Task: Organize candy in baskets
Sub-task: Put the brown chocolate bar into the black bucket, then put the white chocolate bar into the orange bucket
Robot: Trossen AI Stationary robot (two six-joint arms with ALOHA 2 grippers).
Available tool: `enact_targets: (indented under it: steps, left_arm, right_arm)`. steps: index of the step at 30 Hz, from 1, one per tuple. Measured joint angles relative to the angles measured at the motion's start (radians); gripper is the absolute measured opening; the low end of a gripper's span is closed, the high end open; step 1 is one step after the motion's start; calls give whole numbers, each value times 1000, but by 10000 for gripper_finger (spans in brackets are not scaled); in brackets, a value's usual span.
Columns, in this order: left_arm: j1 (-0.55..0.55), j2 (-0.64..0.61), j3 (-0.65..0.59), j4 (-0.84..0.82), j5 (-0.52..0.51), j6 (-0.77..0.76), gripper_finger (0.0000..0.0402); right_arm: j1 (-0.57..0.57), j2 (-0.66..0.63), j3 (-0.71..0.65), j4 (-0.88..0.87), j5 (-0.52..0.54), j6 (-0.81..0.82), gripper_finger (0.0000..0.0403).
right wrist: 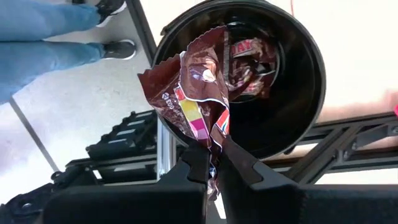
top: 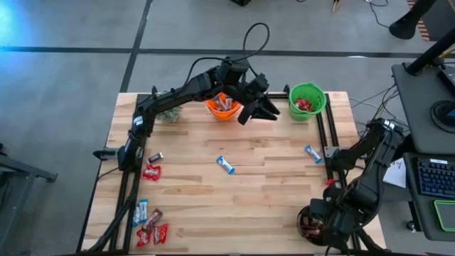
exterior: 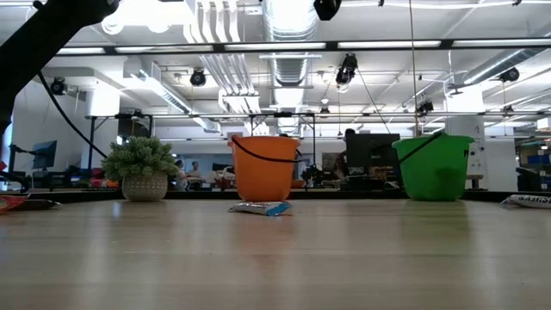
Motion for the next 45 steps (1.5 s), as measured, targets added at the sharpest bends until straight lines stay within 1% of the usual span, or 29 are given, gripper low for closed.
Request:
enact_targets:
  steps: [4, 15, 20, 22, 25, 27, 30, 36, 39, 41, 45]
  left_arm:
    - [0, -3, 0, 1, 32, 0, 139]
    - [0, -3, 0, 0, 43, 0, 139]
    - [1, -3, 0, -2, 44, 0, 139]
    - [2, -3, 0, -2, 44, 0, 139]
    - [4, -4, 0, -24, 44, 28, 139]
    - [4, -4, 0, -67, 44, 61, 139]
    - [7, -5, 0, -179, 50, 116, 139]
    - [9, -26, 0, -477, 45, 284, 139]
    - [9, -44, 0, -620, 36, 348, 139]
    - [9, -58, 0, -723, -10, 387, 139]
    - [8, -87, 0, -886, -150, 458, 139]
  right_arm:
    - [0, 0, 0, 2, 0, 15, 17]
    - [0, 0, -1, 4, -5, 43, 100]
    - [0, 0, -1, 2, 2, 19, 117]
    - [0, 0, -1, -15, 34, 23, 120]
    - [-2, 0, -1, -79, 136, 68, 124]
    - [-5, 0, -1, -130, 203, 110, 126]
    - [-9, -1, -1, -192, 267, 181, 129]
    - [-31, -10, -1, -207, 306, 255, 127]
    - [-47, -18, -2, -207, 351, 302, 123]
    - [-61, -27, -2, -207, 383, 315, 124]
    - [-96, -42, -2, -208, 442, 306, 130]
